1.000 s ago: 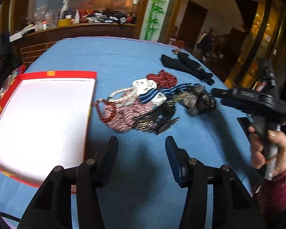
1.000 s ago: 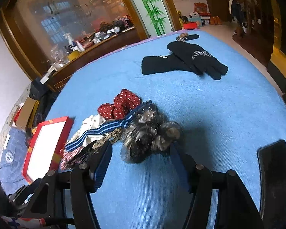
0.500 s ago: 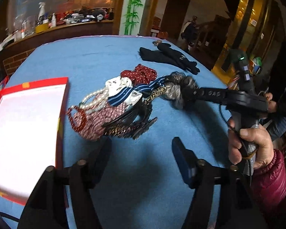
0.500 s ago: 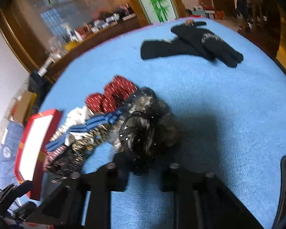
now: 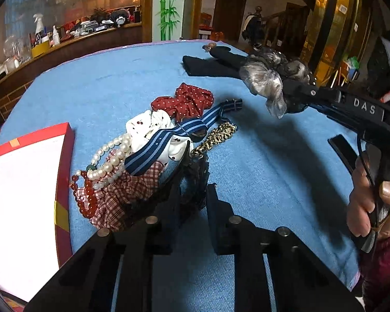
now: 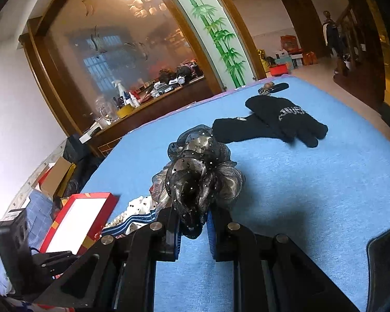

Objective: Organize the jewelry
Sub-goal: 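Grasp the brown rhinestone hair clip with the left tool and lift it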

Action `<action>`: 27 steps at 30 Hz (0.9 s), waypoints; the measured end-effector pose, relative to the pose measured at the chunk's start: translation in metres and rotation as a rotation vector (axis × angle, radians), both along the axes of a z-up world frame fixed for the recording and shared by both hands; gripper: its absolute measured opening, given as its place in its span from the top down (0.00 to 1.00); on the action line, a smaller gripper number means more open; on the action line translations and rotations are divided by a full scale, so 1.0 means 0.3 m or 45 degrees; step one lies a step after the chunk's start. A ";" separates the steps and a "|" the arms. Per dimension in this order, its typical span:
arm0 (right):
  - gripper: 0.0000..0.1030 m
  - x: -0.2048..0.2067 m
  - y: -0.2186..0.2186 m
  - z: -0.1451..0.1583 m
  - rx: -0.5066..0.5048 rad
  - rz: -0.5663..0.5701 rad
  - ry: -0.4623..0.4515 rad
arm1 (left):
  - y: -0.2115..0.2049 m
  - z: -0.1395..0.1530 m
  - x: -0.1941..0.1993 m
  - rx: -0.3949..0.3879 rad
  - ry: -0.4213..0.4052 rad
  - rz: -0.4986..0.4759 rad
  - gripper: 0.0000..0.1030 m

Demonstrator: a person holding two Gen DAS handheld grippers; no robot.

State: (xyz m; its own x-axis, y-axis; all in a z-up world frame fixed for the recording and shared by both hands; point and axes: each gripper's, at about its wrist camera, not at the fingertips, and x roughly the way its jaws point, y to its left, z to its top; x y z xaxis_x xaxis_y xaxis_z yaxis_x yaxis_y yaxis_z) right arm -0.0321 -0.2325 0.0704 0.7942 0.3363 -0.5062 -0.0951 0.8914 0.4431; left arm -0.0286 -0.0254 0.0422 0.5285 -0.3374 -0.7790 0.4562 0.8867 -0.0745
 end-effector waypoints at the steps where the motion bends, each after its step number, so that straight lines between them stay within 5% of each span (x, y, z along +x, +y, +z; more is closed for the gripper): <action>1: 0.83 -0.002 -0.001 -0.002 0.005 0.005 0.002 | -0.007 -0.002 -0.007 0.001 0.001 -0.021 0.82; 5: 0.83 -0.004 0.000 -0.004 0.018 0.022 0.001 | -0.049 -0.021 -0.011 0.051 0.003 -0.062 0.73; 10: 0.83 -0.007 0.009 -0.001 0.009 0.038 -0.005 | -0.074 -0.052 0.011 0.064 0.019 -0.051 0.74; 12: 0.83 -0.009 0.010 0.000 0.011 0.040 -0.008 | -0.064 -0.052 0.004 0.058 -0.002 -0.021 0.82; 19: 0.83 -0.019 0.005 0.007 0.022 0.041 -0.027 | 0.022 0.013 -0.052 -0.139 -0.012 0.016 0.83; 21: 0.83 -0.027 0.003 0.010 0.030 0.046 -0.039 | 0.040 0.042 -0.066 -0.190 -0.033 0.019 0.96; 27: 0.83 -0.032 0.011 0.016 0.027 0.054 -0.054 | 0.078 0.088 -0.072 -0.310 -0.055 0.037 0.95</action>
